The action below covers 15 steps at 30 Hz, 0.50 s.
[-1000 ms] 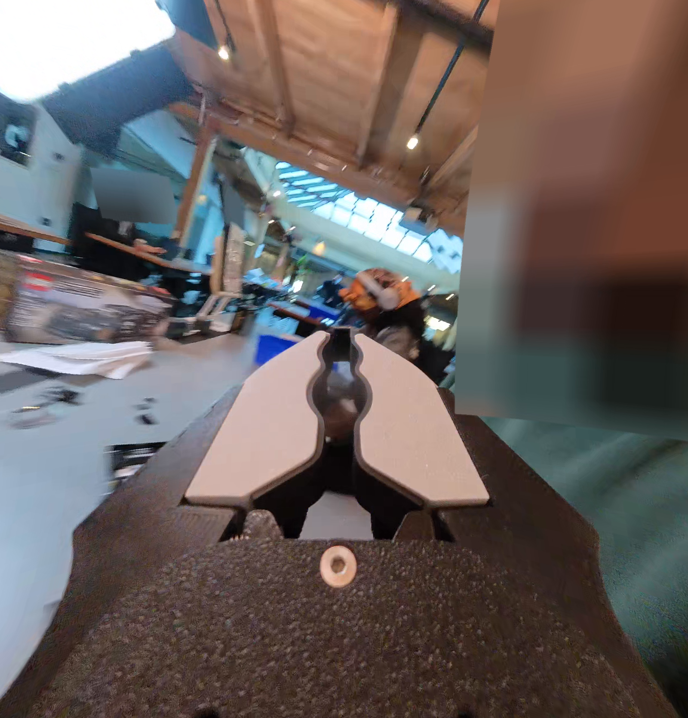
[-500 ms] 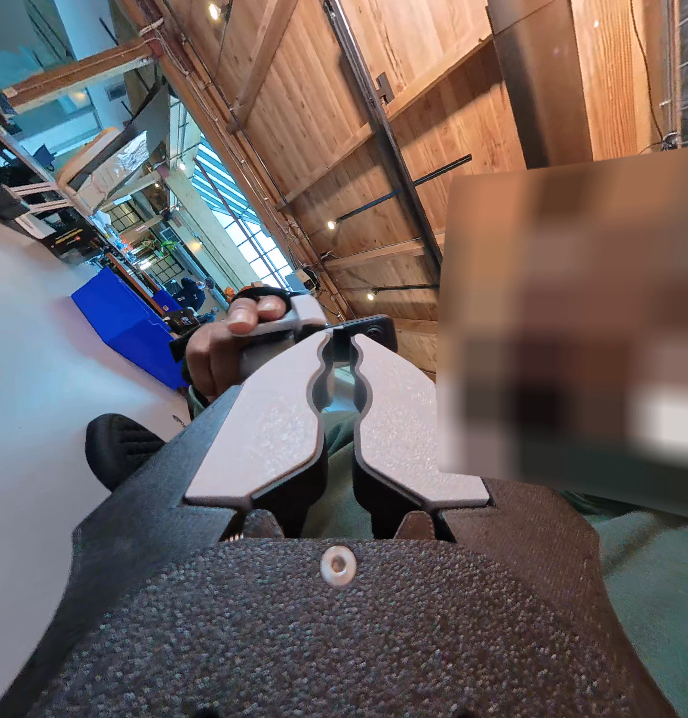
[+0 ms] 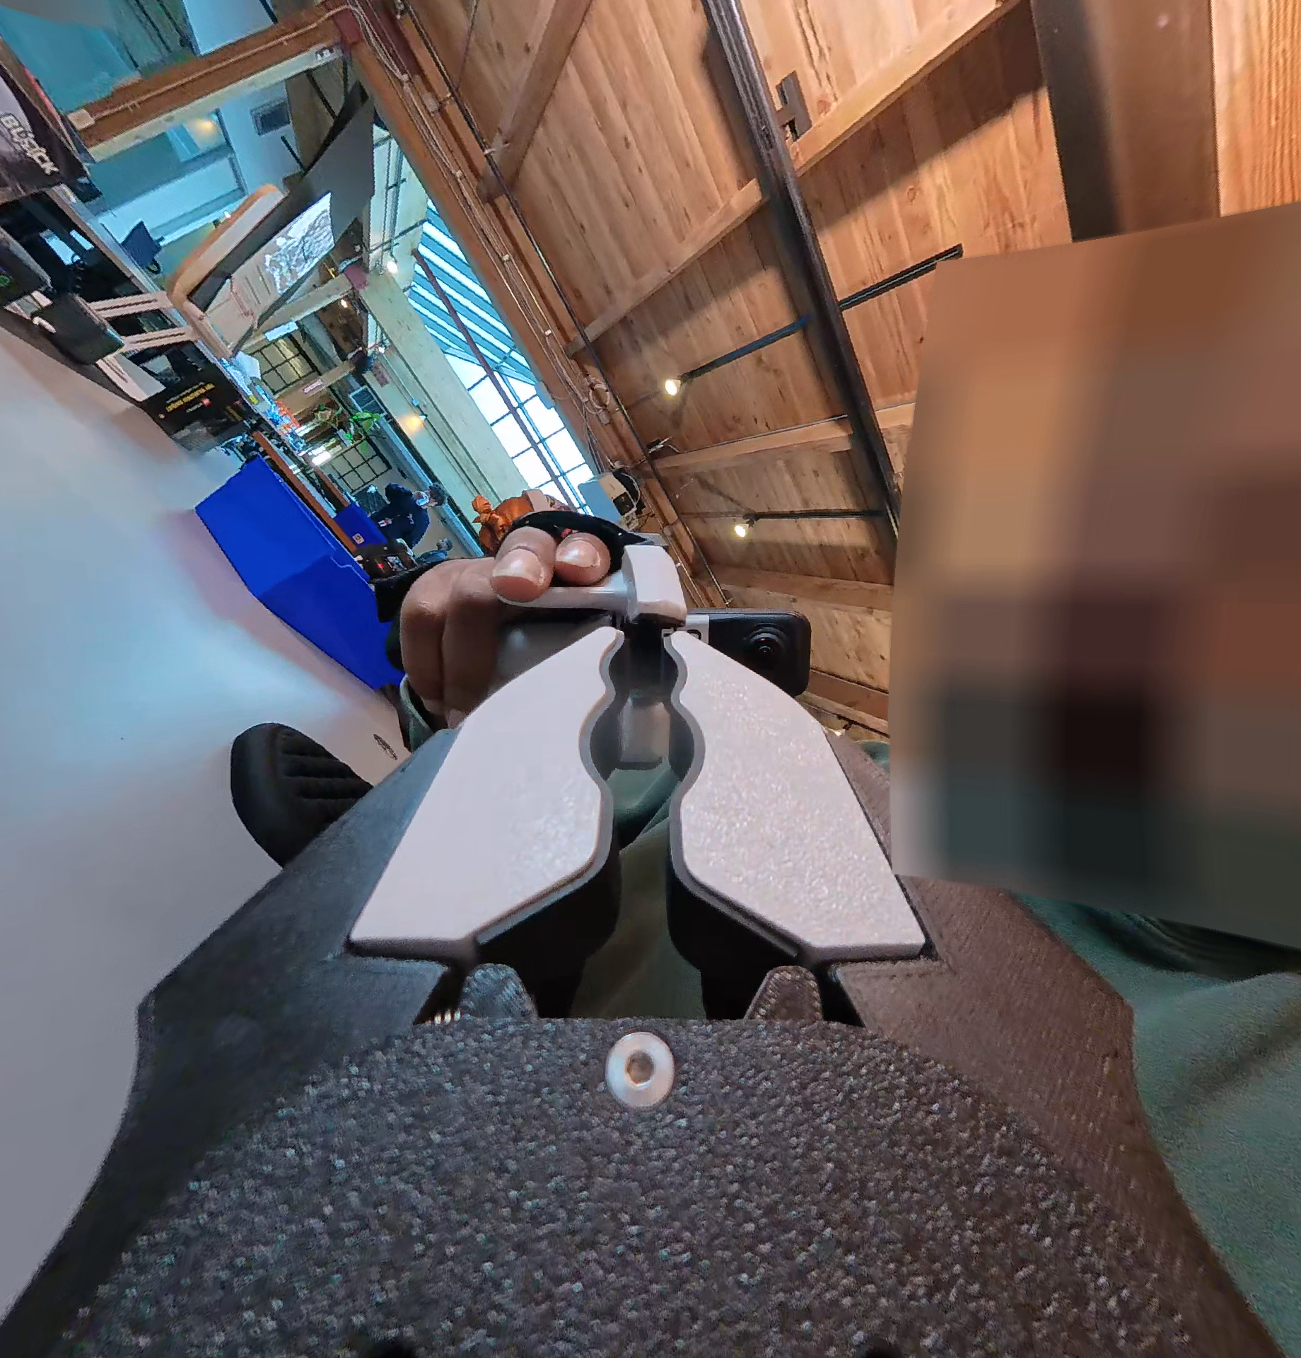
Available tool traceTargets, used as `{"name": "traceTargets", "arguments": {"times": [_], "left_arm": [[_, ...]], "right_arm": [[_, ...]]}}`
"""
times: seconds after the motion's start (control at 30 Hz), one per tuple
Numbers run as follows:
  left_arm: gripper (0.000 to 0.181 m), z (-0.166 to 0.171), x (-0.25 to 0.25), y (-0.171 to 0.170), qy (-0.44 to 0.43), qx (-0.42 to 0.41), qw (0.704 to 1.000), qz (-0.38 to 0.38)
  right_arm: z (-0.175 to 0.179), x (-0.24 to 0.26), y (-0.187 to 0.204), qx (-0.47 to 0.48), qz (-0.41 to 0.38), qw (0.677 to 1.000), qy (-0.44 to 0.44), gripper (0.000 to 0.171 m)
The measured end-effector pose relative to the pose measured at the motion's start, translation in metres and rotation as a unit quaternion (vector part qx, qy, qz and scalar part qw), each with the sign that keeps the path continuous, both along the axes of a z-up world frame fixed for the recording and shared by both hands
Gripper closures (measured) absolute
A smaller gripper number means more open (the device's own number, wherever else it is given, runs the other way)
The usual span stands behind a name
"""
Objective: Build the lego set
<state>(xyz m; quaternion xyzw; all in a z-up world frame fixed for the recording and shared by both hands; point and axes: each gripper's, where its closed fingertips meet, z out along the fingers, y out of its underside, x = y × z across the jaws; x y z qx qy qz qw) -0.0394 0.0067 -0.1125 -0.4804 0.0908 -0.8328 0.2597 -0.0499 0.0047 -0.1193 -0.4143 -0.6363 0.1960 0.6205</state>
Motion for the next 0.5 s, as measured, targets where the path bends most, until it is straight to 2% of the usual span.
{"name": "traceTargets", "arguments": {"times": [0.2,0.3,0.5], "left_arm": [[0.174,0.008,-0.007,-0.002,-0.003,0.029,0.999,0.013],[0.174,0.008,-0.009,-0.002,0.0,0.036,0.999,0.016],[0.174,0.003,-0.004,-0.004,0.011,0.036,0.999,0.009]], "right_arm": [[-0.017,0.009,0.012,0.016,-0.027,0.999,-0.038,0.152],[-0.01,0.011,0.012,-0.006,-0.03,0.999,-0.014,0.152],[-0.001,0.002,0.001,0.008,-0.014,1.0,-0.003,0.149]]}}
